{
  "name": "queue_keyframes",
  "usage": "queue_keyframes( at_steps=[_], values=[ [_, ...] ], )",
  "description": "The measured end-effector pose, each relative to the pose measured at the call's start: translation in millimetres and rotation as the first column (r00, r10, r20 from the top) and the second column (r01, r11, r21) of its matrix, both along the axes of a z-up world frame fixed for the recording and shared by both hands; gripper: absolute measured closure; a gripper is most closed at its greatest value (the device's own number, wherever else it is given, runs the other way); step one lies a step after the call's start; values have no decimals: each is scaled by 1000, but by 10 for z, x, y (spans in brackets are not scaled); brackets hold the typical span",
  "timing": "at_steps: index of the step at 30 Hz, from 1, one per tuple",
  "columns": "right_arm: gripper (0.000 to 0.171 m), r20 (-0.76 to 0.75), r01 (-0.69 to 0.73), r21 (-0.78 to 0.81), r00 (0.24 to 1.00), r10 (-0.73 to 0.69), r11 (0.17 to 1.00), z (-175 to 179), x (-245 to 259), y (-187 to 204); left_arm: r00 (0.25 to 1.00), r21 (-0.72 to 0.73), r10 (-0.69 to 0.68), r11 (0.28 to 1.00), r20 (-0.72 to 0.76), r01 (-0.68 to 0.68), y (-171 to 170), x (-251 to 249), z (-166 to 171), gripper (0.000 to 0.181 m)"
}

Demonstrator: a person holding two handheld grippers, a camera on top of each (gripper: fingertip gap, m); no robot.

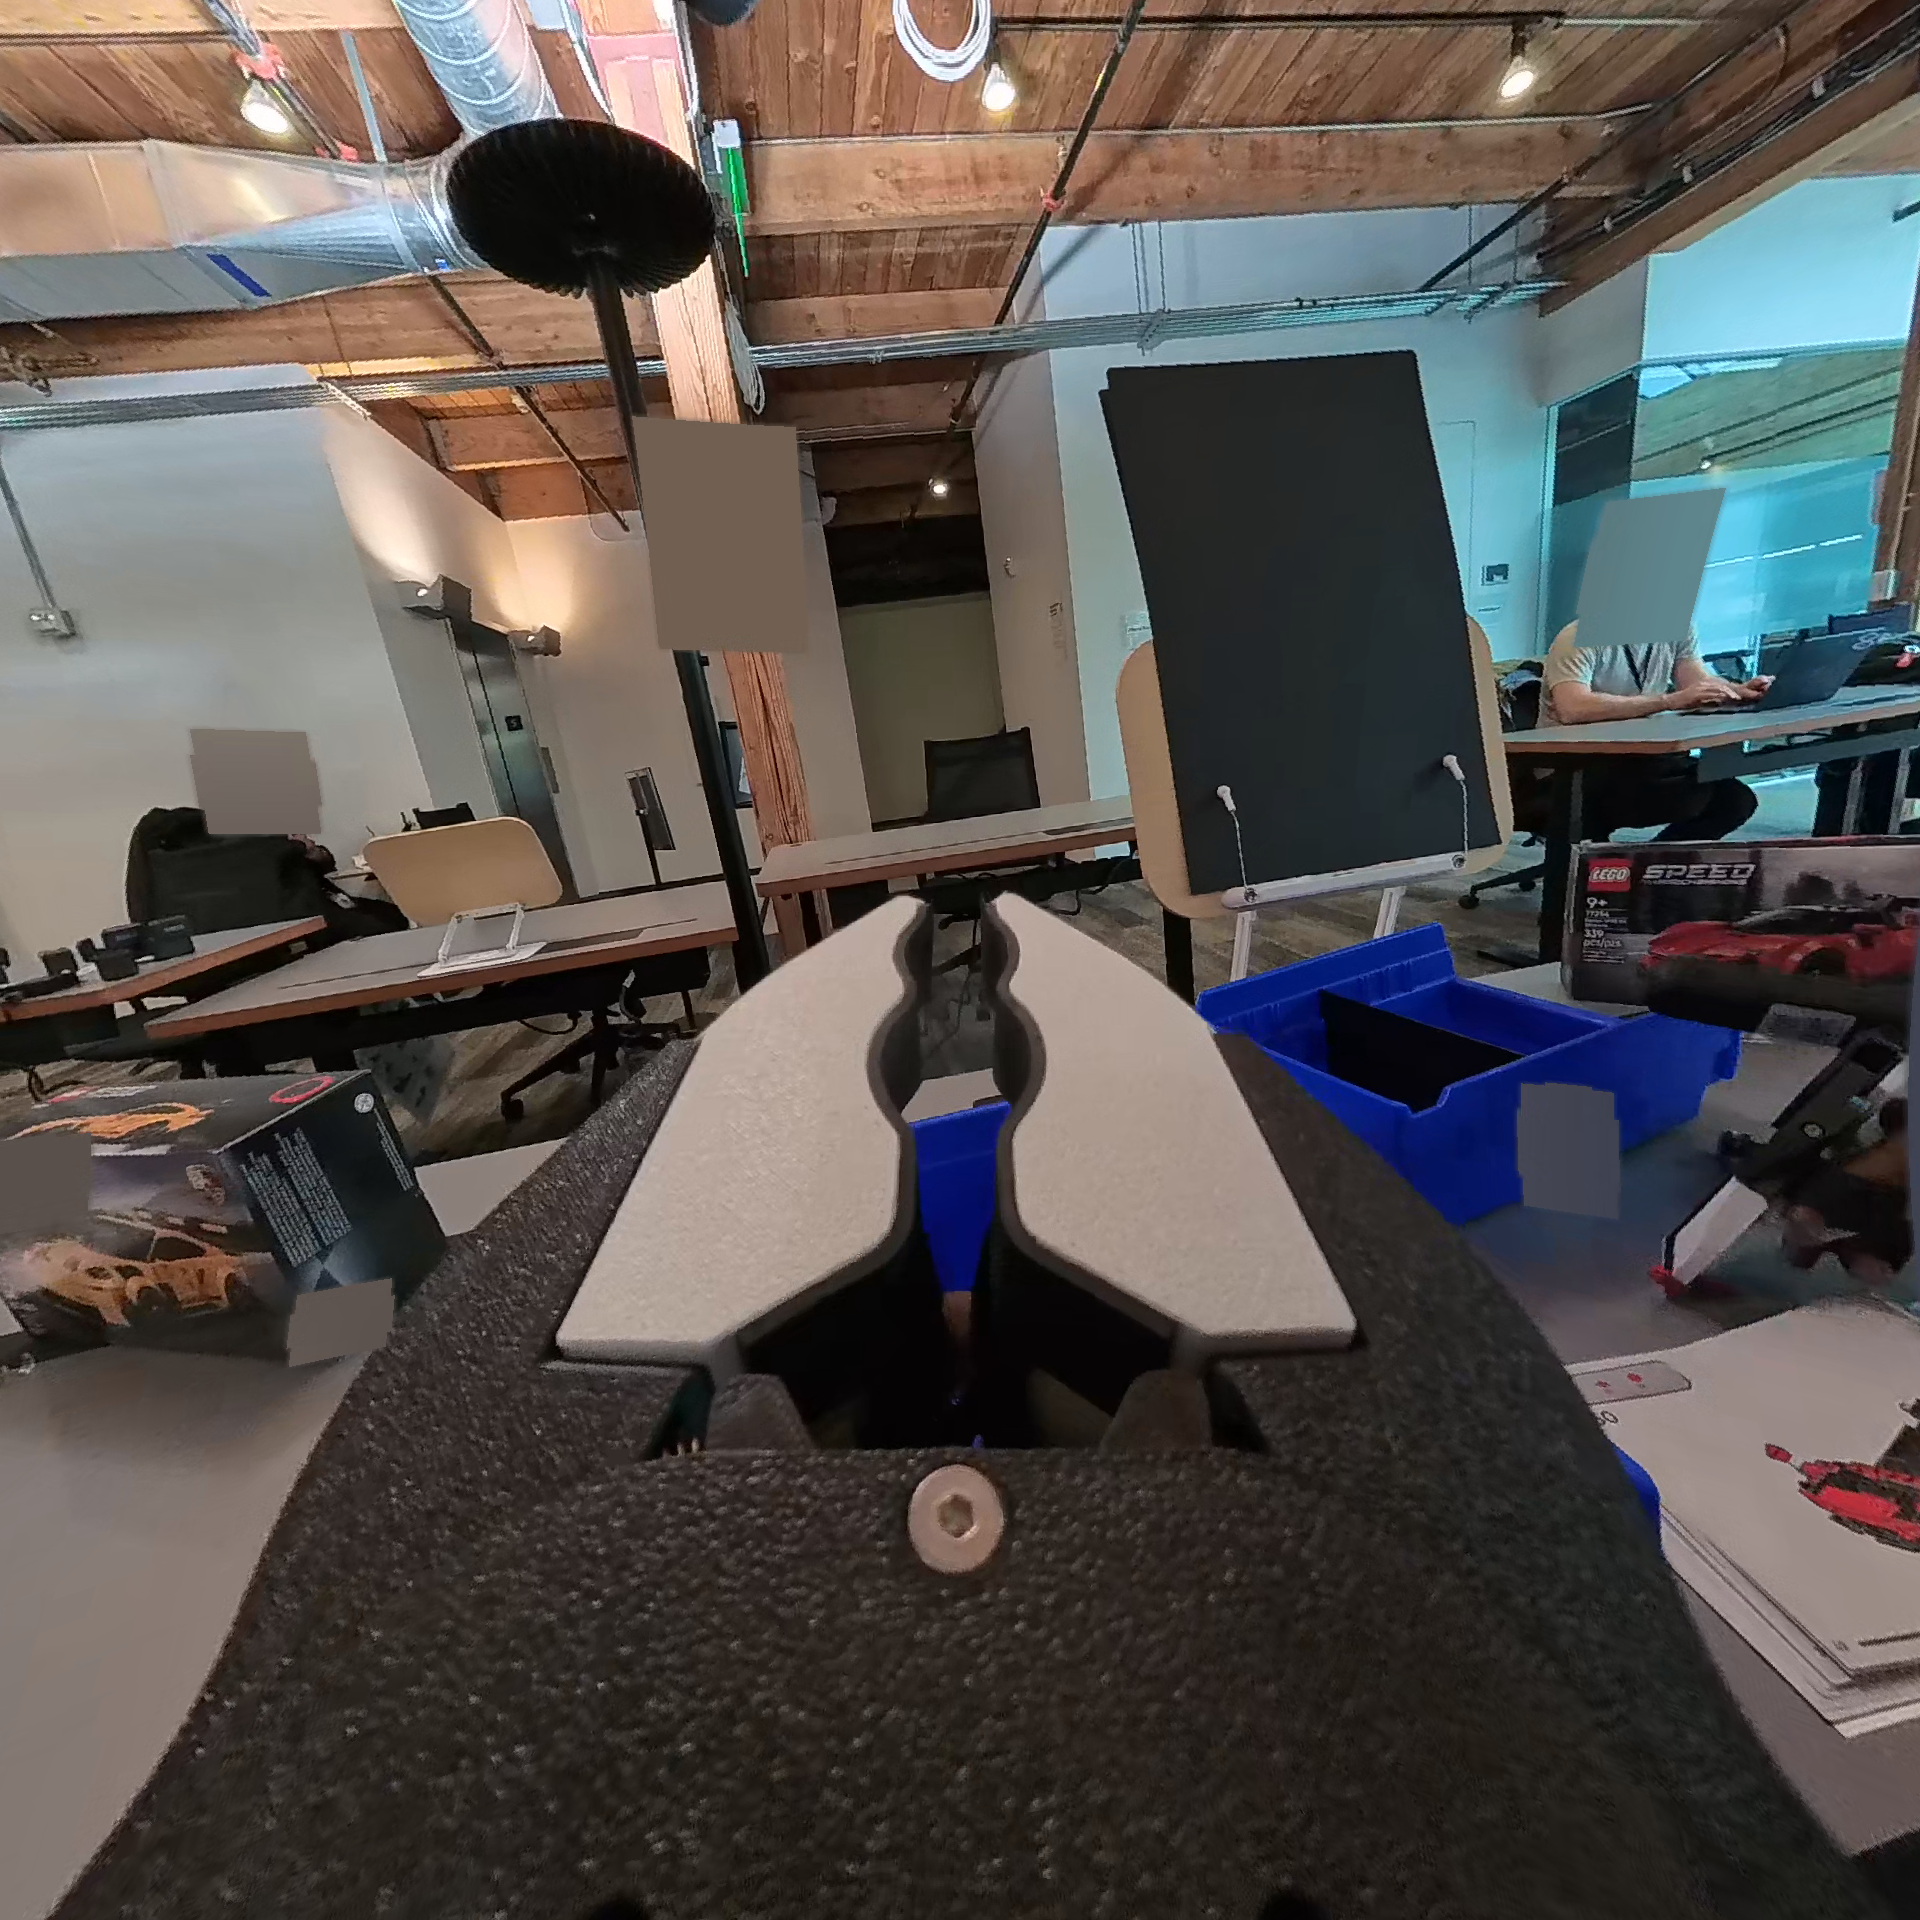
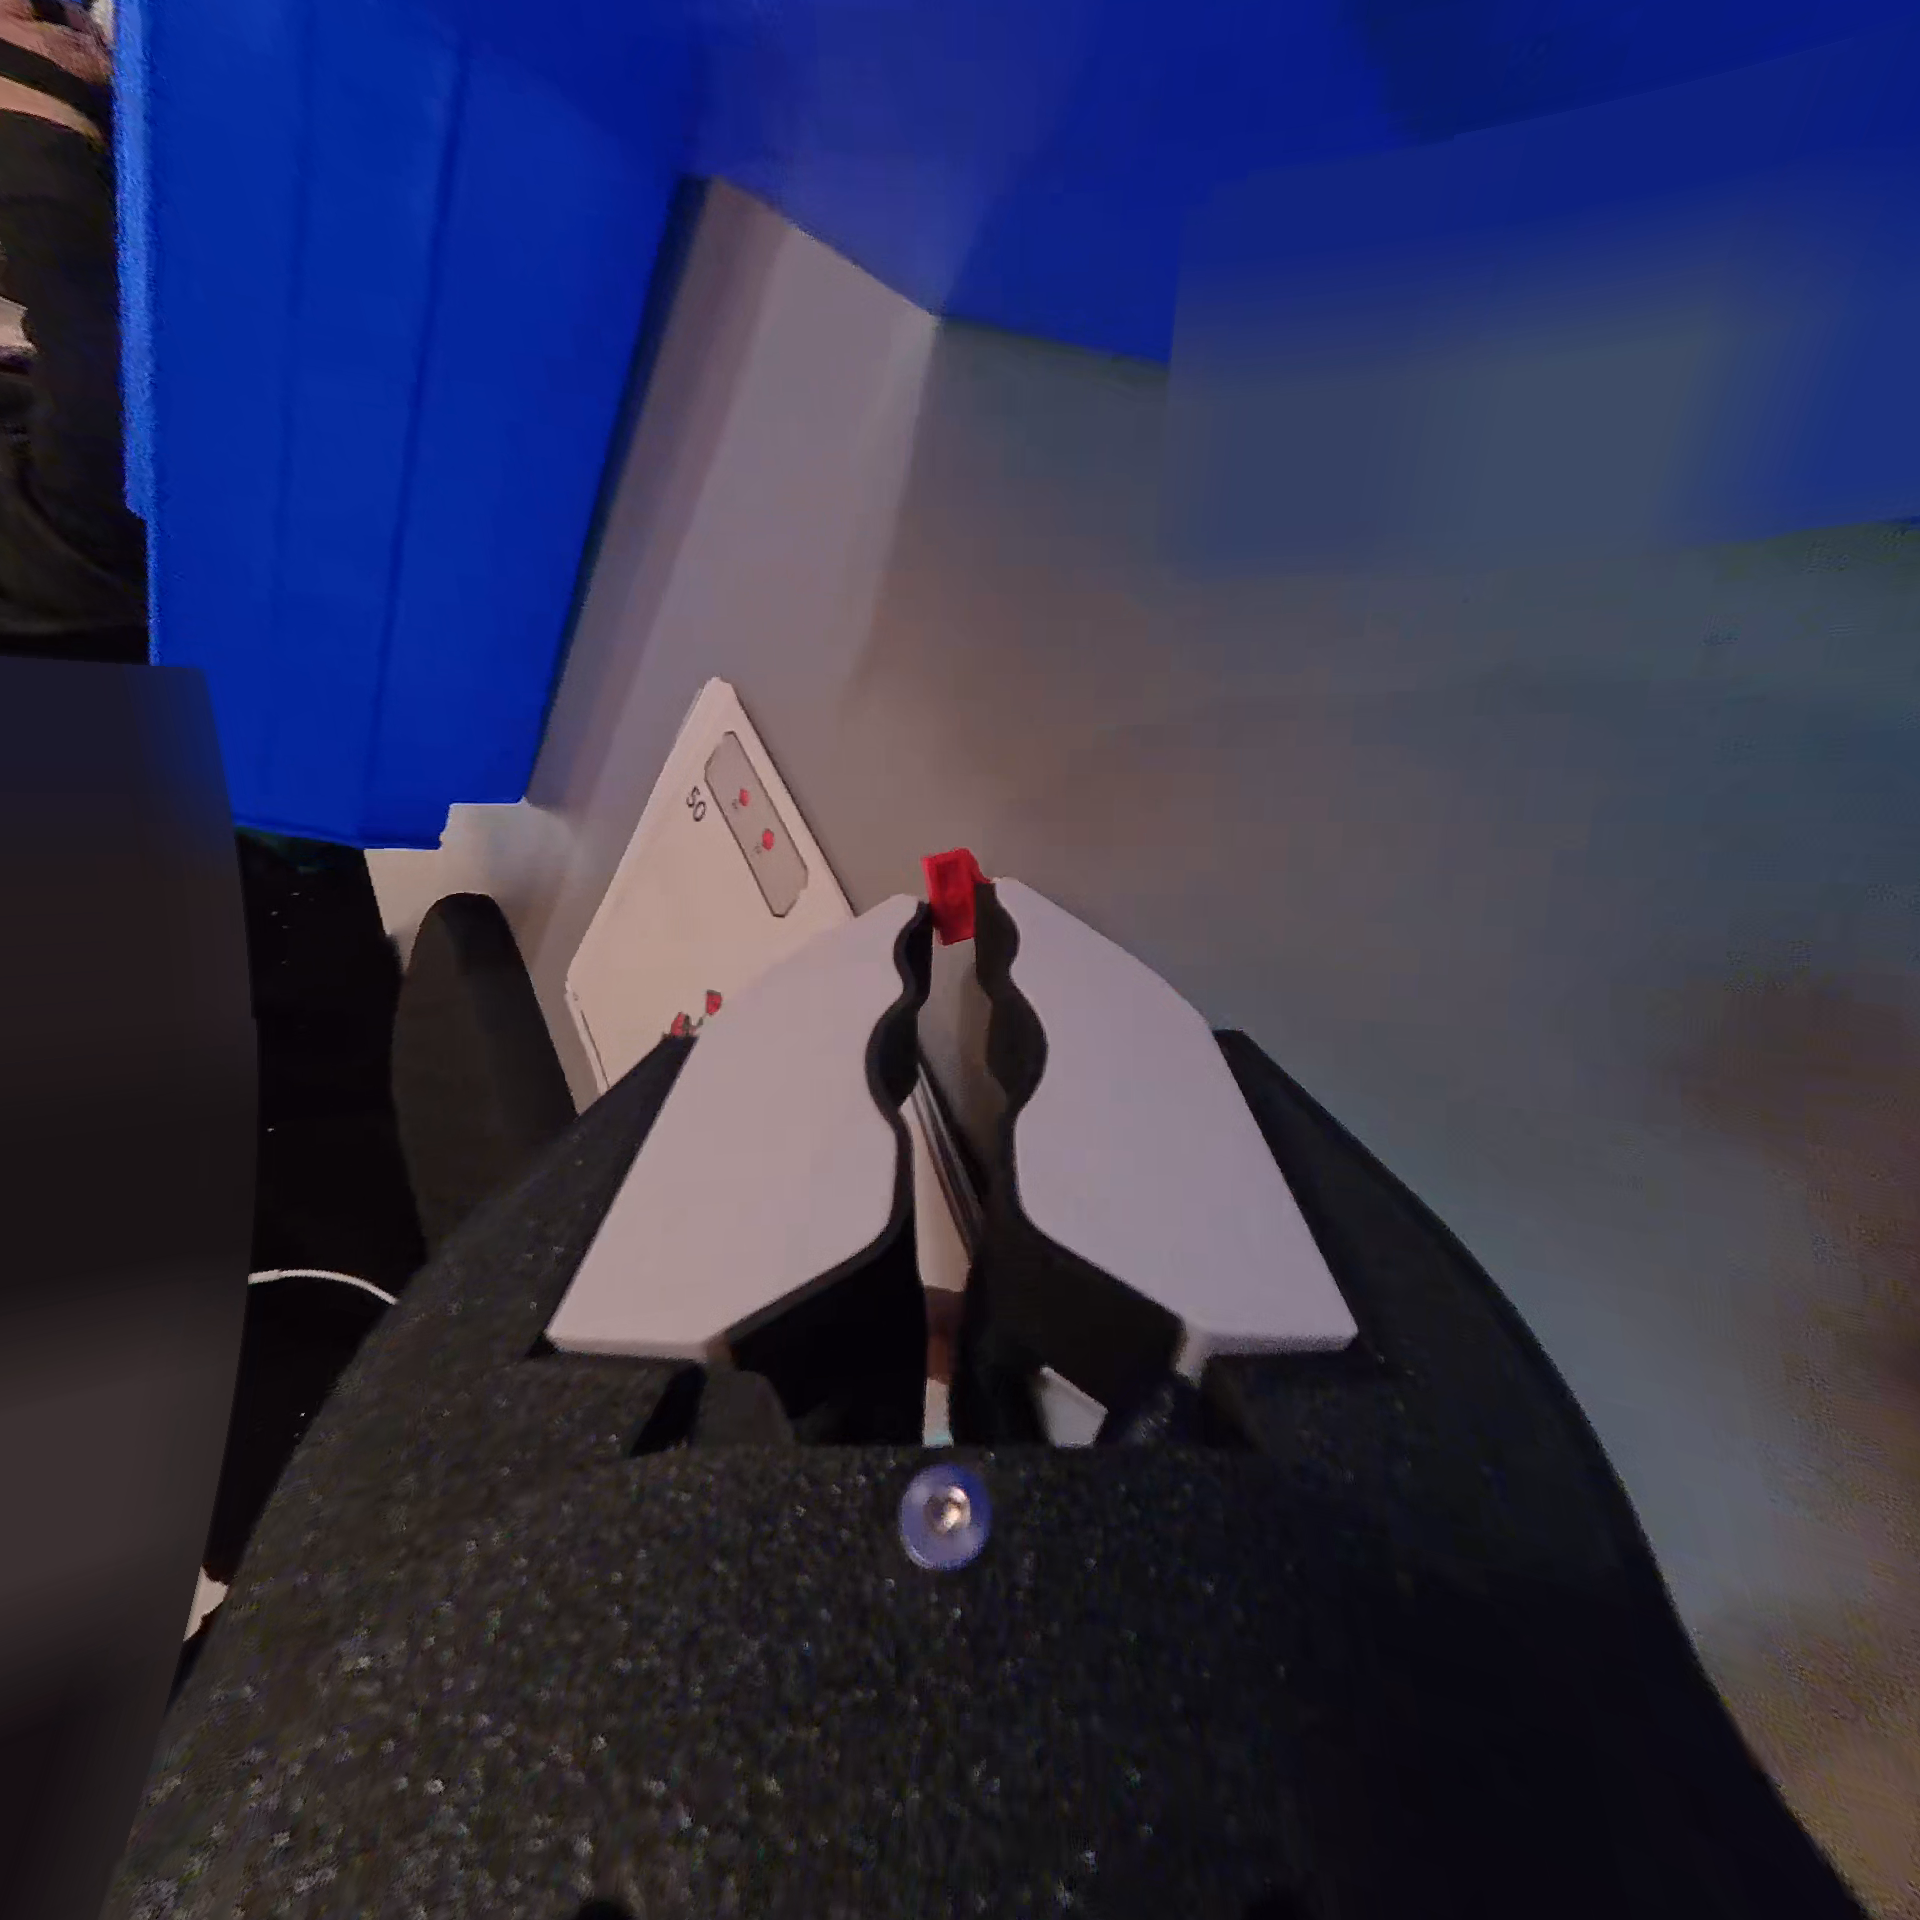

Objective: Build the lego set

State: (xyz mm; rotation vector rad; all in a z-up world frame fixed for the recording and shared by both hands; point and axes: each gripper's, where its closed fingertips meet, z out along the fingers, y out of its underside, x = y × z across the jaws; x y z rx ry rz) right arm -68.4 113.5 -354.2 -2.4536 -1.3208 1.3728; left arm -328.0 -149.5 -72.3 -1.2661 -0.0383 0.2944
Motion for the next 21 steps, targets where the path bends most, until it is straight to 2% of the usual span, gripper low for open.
queue_keyframes(
  at_steps=[4, 8, 11, 18, 21],
  values=[
    [163, -7, 20, -4, 1000, -20, 1000, 9, 26, 63, 1000, -7, -3, 1000, -9, 3, 11, 25, 0, 174],
    [164, -140, -50, -149, 990, 29, 988, 228, -147, -262, 1000, -11, -3, 1000, -14, 3, 26, 38, 0, 173],
    [164, -83, -89, -159, 994, 76, 983, 91, -182, -410, 1000, -21, -9, 1000, -14, 9, 54, 48, -15, 173],
    [169, -9, 2, -68, 1000, -2, 998, -31, -45, -105, 1000, -33, -10, 999, -20, 10, 63, 48, -30, 174],
    [165, 1, -14, 36, 1000, 14, 999, -18, -10, -33, 1000, -41, -12, 999, -18, 12, 82, 44, -47, 173]
  ],
)
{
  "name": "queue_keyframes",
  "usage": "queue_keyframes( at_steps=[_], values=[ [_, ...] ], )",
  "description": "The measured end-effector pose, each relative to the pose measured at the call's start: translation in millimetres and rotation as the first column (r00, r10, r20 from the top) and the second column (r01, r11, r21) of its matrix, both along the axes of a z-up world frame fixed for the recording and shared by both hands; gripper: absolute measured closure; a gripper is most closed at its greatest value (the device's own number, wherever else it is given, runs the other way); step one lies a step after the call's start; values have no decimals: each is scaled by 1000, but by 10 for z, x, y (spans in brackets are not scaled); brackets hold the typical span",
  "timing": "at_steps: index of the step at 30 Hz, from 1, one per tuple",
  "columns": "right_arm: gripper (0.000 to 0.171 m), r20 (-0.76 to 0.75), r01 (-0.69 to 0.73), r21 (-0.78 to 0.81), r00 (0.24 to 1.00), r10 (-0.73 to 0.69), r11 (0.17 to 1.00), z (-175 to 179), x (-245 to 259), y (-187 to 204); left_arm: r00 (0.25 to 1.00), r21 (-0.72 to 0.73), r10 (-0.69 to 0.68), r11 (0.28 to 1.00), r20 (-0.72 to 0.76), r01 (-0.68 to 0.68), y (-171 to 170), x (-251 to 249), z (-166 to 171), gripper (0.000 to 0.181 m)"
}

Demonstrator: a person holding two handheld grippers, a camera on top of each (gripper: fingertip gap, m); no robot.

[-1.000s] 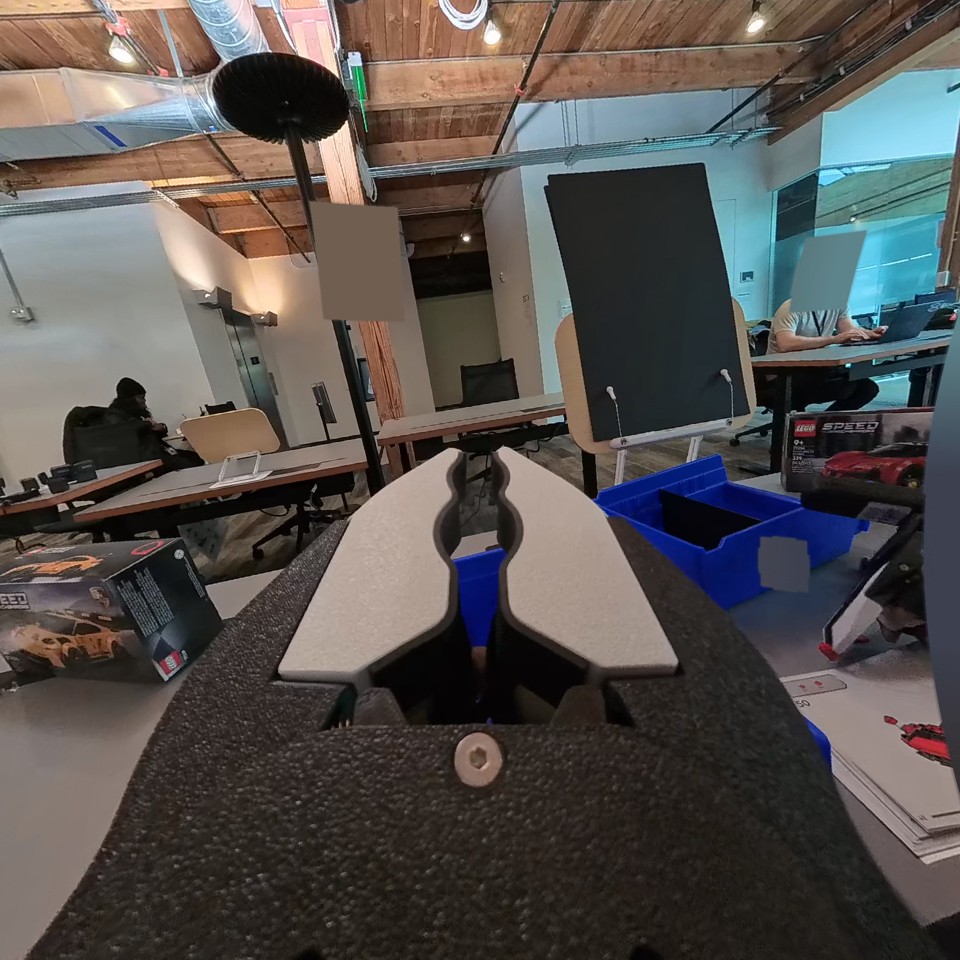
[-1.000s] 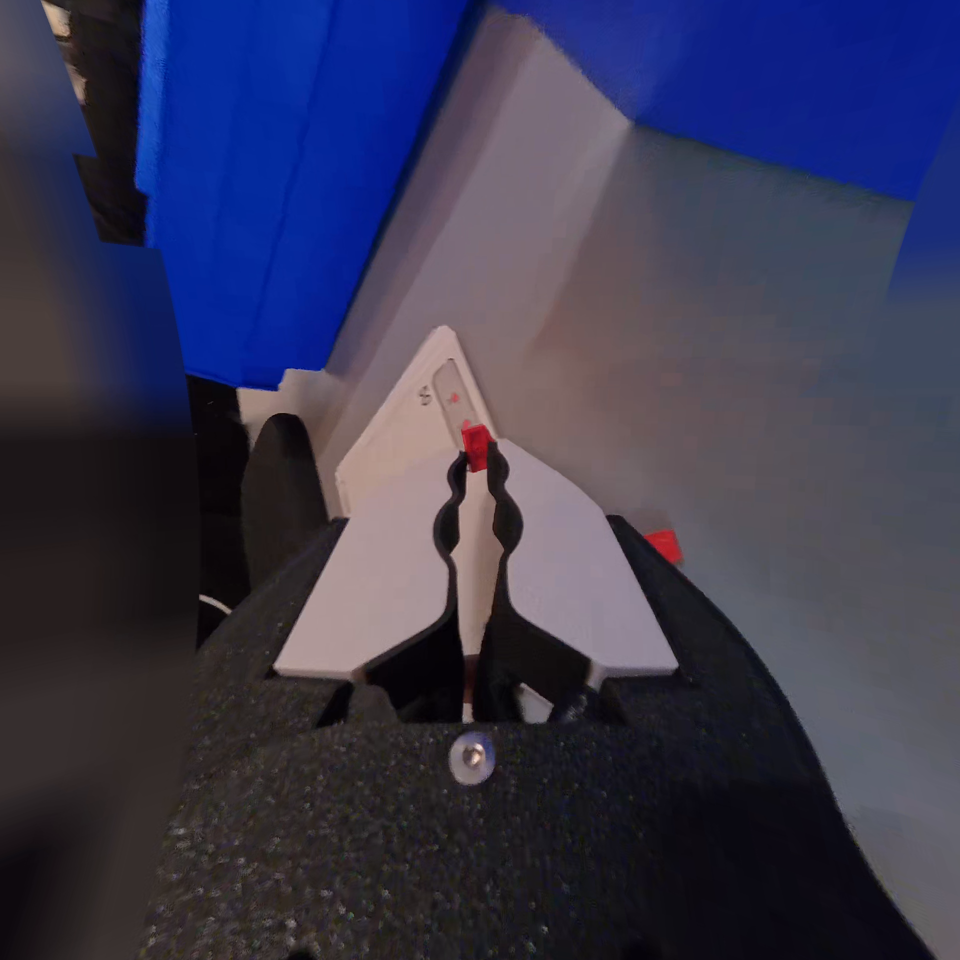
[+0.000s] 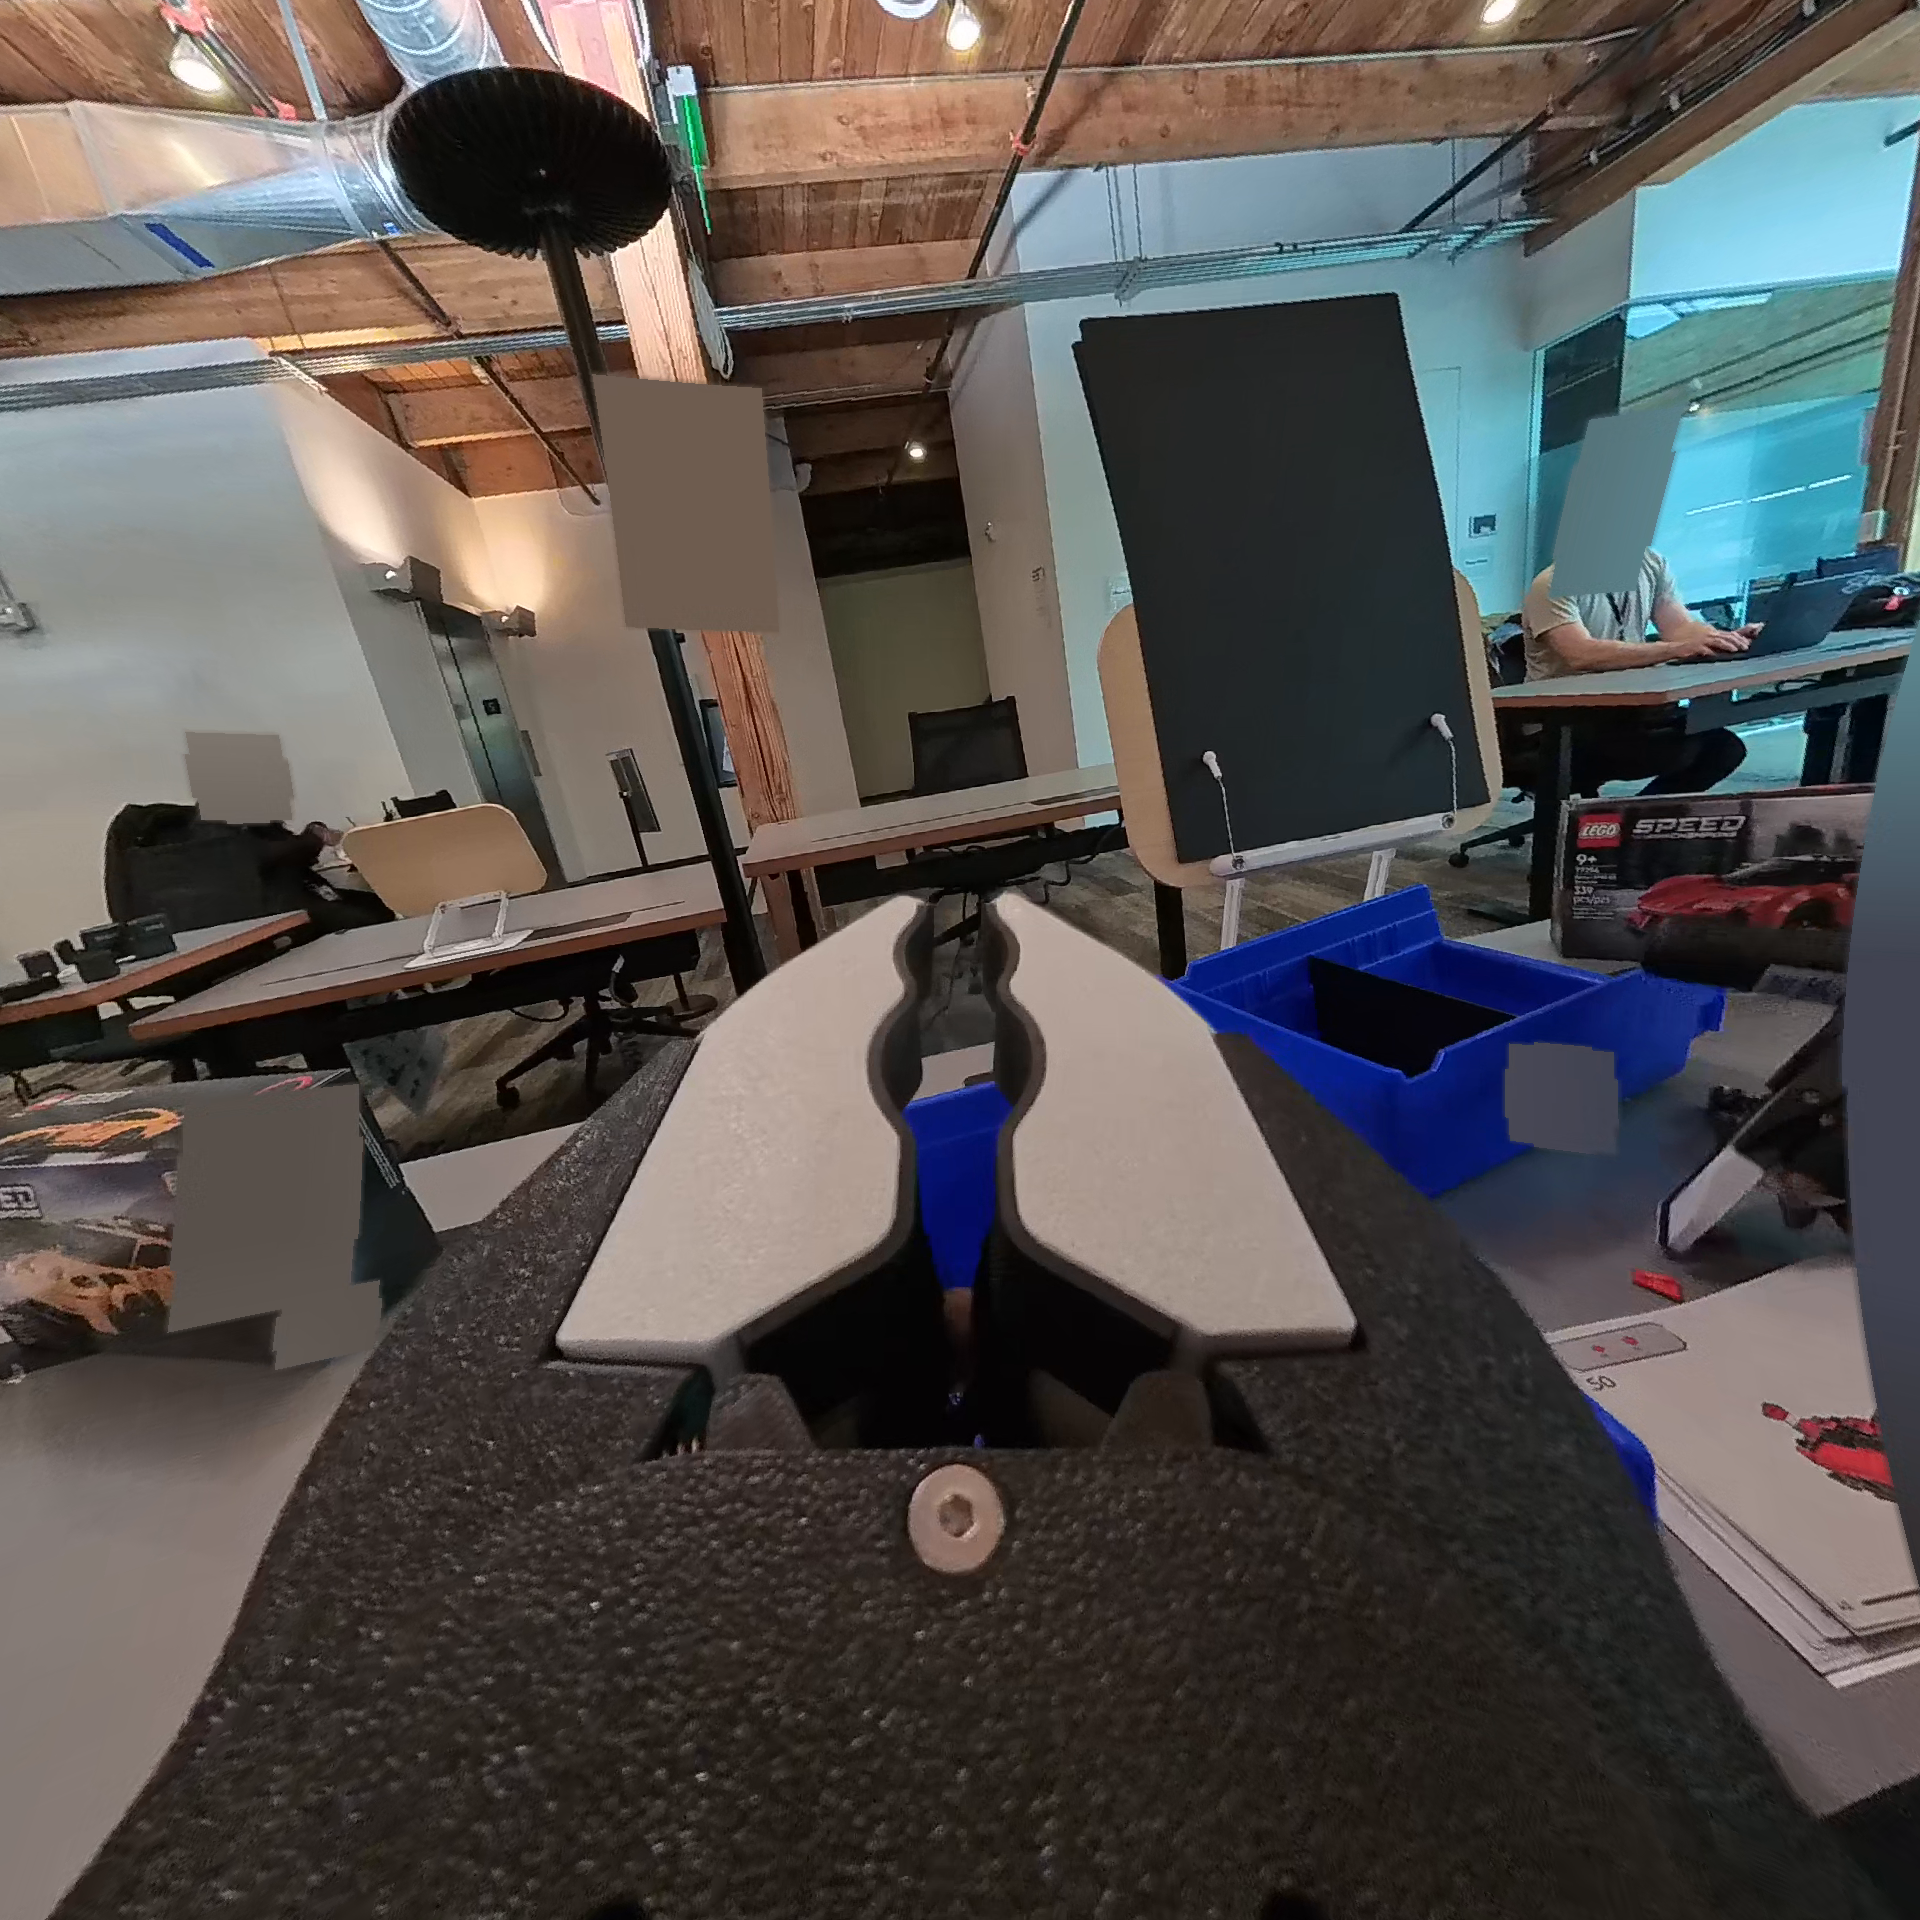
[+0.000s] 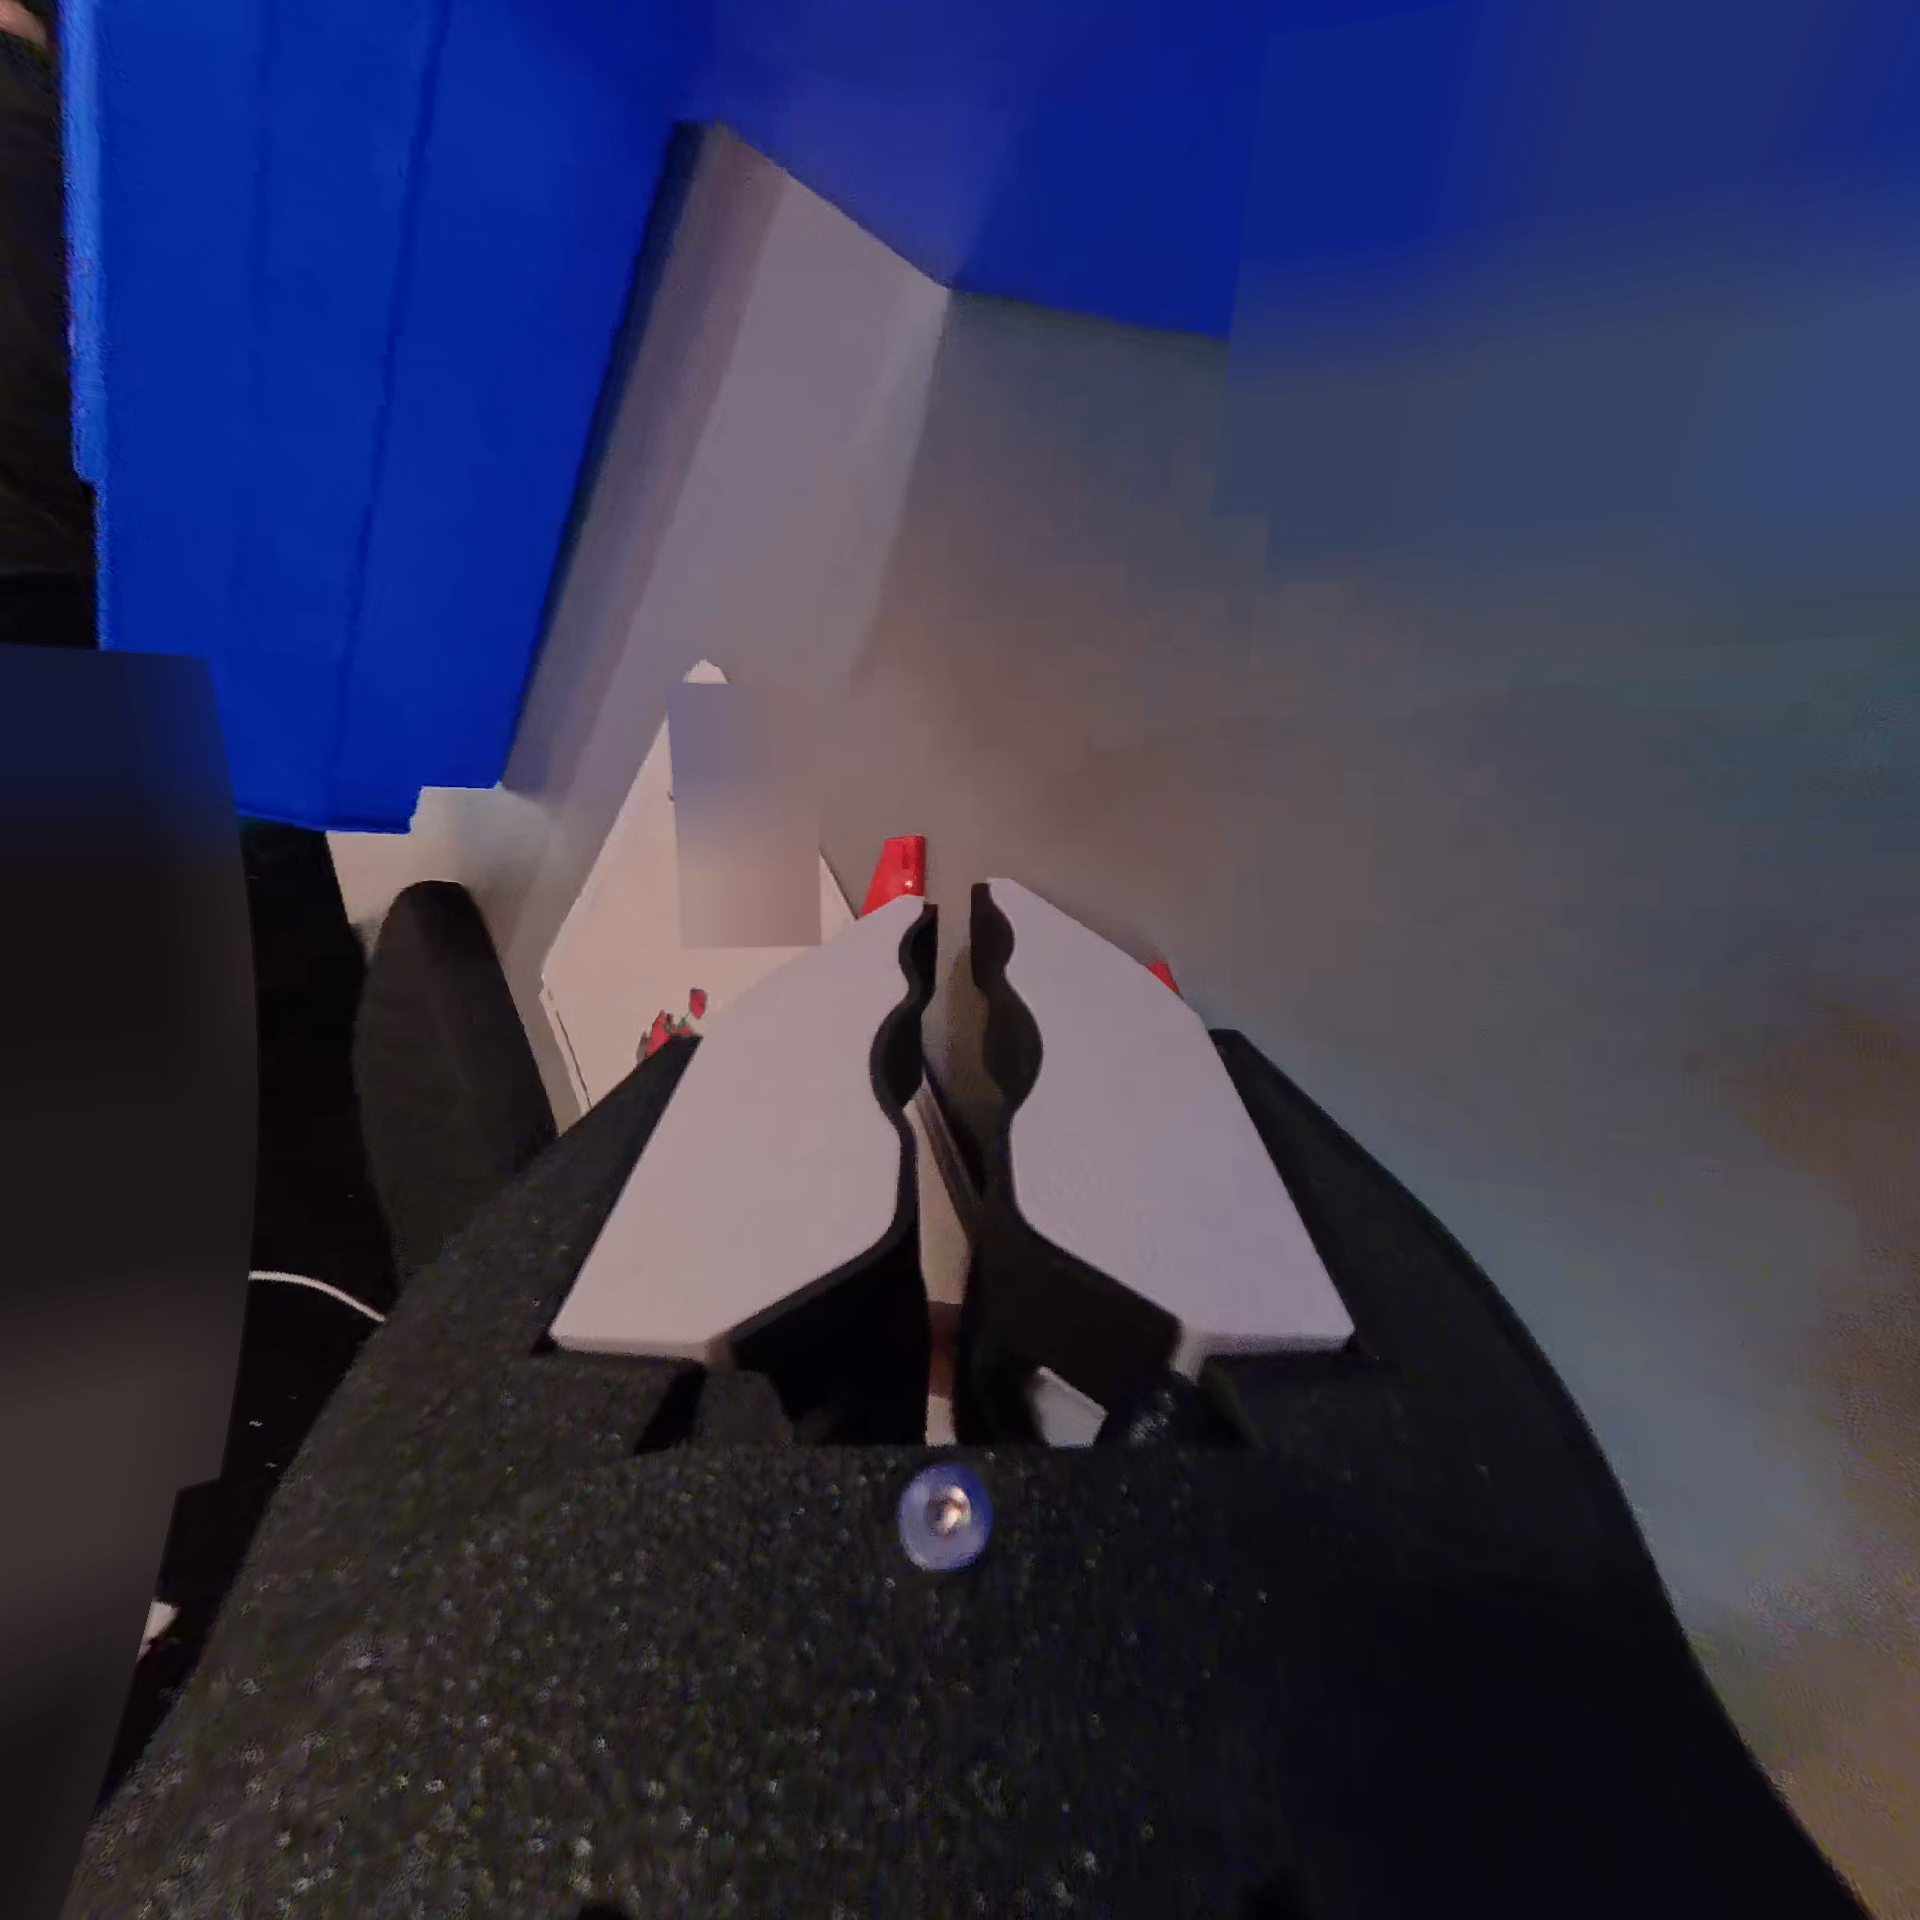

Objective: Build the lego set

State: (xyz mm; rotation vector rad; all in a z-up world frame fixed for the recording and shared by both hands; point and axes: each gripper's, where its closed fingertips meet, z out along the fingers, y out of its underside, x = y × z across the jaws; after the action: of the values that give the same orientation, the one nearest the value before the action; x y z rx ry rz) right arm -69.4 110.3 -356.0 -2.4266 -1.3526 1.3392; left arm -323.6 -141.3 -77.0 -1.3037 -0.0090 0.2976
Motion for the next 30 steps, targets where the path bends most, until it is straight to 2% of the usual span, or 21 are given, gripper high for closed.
queue_keyframes(
  at_steps=[2, 4, 6, 8, 9, 10, 14, 16, 18, 19, 23, 25, 28, 30],
  values=[
    [161, -99, -72, 88, 992, 81, 994, 161, -66, -53, 1000, -9, 2, 1000, -5, -2, 14, 3, -12, 173],
    [155, -83, -188, 283, 972, 220, 940, 201, -49, -68, 1000, -13, 1, 1000, -10, -1, 23, 13, -13, 173],
    [150, 83, -321, 533, 941, 329, 783, 129, 70, 67, 1000, -16, -2, 1000, -15, 2, 33, 27, -14, 173],
    [148, 229, -386, 683, 919, 321, 619, 107, 206, 286, 1000, -27, -3, 1000, -22, 2, 41, 35, -26, 173],
    [148, 284, -417, 695, 908, 309, 586, 88, 282, 346, 1000, -32, 0, 999, -26, 0, 42, 34, -31, 173],
    [146, 322, -447, 672, 894, 311, 591, 54, 350, 352, 1000, -35, 3, 999, -28, -4, 43, 29, -34, 173],
    [141, 304, -455, 589, 891, 339, 668, -32, 376, 288, 1000, -38, -5, 999, -27, 4, 65, 34, -44, 173],
    [147, 314, -466, 579, 885, 345, 669, -75, 357, 309, 999, -51, -9, 999, -32, 7, 83, 45, -61, 172],
    [158, 287, -491, 552, 871, 399, 674, -69, 302, 246, 999, -66, -6, 998, -46, 3, 95, 55, -77, 172],
    [158, 286, -523, 543, 851, 441, 657, -70, 288, 200, 999, -72, -6, 997, -53, 2, 99, 62, -82, 172],
    [139, 319, -595, 587, 793, 519, 549, 20, 214, 118, 997, -88, -14, 996, -72, 8, 121, 89, -97, 172],
    [139, 295, -611, 637, 757, 584, 471, 101, 103, -12, 997, -90, -16, 996, -78, 9, 133, 96, -100, 172],
    [146, 332, -654, 691, 666, 668, 308, 73, -19, -151, 996, -96, -34, 995, -83, 26, 163, 126, -111, 172],
    [150, 359, -674, 695, 627, 691, 250, 33, -81, -165, 995, -108, -46, 994, -94, 36, 172, 154, -125, 171]
  ],
)
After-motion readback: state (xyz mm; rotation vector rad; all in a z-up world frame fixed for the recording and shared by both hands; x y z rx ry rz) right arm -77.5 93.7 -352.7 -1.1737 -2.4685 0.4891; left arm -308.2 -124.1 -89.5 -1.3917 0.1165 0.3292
